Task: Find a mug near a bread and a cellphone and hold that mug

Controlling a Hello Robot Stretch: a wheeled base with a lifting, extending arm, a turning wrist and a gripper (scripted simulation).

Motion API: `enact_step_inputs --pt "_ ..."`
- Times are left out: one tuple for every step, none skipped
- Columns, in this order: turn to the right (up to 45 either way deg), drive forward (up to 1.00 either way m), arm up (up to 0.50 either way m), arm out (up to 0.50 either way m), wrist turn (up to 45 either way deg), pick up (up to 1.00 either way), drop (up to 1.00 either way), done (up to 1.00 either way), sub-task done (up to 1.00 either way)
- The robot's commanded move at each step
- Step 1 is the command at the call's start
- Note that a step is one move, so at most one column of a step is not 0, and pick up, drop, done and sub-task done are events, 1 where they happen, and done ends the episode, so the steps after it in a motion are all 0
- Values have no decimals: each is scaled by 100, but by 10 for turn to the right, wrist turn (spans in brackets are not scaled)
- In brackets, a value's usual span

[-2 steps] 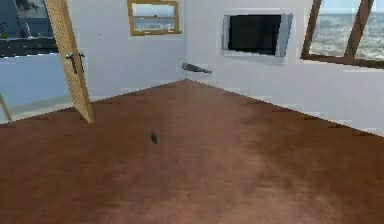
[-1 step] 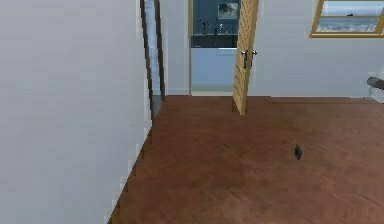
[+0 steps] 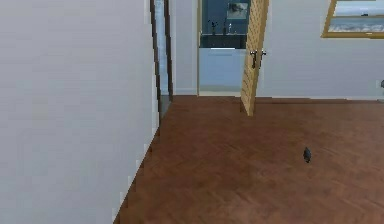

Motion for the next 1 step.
enact_step_inputs --pt "0 100 0 0 0 0 0 0 0"
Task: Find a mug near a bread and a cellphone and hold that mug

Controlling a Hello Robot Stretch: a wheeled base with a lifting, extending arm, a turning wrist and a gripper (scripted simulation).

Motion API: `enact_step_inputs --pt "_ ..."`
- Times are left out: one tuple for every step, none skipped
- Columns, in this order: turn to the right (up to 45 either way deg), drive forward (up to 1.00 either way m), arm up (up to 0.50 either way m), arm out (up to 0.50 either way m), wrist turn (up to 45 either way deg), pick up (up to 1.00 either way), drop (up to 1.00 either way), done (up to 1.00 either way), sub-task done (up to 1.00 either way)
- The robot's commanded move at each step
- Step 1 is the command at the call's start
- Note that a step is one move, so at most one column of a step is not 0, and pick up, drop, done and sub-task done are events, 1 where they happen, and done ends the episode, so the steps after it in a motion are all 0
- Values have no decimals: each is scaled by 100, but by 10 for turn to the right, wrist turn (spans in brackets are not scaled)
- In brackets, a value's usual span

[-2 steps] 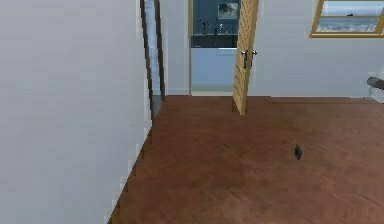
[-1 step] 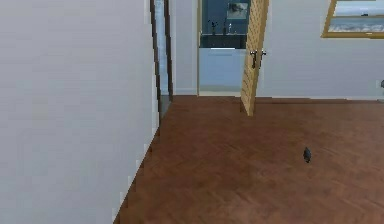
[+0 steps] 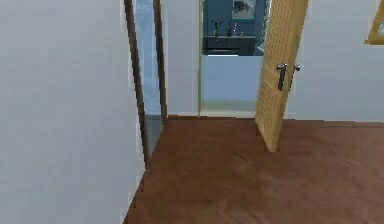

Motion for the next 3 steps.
enact_step_inputs --pt "0 100 0 0 0 0 0 0 0" --pt "0 100 0 0 0 0 0 0 0" --pt "-90 0 0 0 0 0 0 0 0"
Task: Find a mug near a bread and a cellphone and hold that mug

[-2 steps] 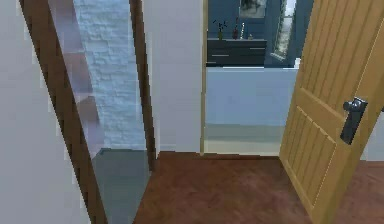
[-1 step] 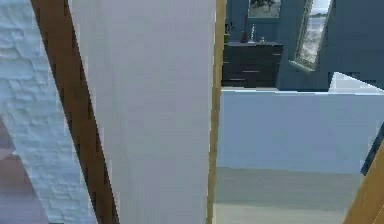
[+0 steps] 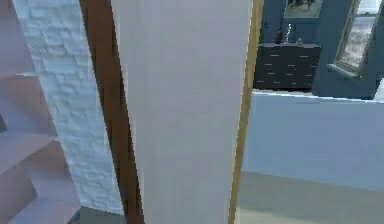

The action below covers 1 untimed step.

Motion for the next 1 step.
enact_step_inputs --pt "0 30 0 0 0 0 0 0 0"
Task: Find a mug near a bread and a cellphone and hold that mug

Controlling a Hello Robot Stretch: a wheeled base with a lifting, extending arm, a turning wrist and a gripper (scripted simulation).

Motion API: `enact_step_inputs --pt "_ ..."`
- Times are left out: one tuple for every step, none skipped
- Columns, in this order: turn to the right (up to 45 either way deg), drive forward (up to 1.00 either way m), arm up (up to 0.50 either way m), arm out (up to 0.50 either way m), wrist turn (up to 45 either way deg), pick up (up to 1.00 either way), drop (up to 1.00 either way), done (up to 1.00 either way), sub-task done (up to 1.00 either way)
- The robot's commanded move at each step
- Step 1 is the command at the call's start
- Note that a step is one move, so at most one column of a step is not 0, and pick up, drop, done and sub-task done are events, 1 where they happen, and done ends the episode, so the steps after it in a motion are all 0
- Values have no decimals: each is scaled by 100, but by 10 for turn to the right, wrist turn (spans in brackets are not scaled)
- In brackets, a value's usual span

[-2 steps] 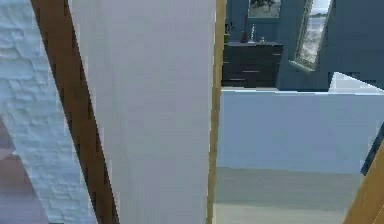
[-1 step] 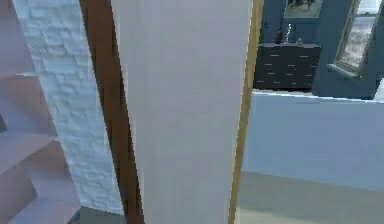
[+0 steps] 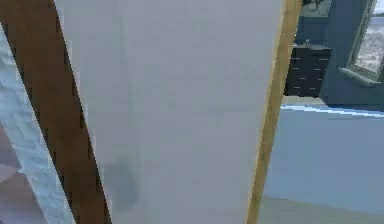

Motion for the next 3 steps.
enact_step_inputs --pt "-450 0 0 0 0 0 0 0 0" --pt "-300 0 0 0 0 0 0 0 0" --pt "0 30 0 0 0 0 0 0 0"
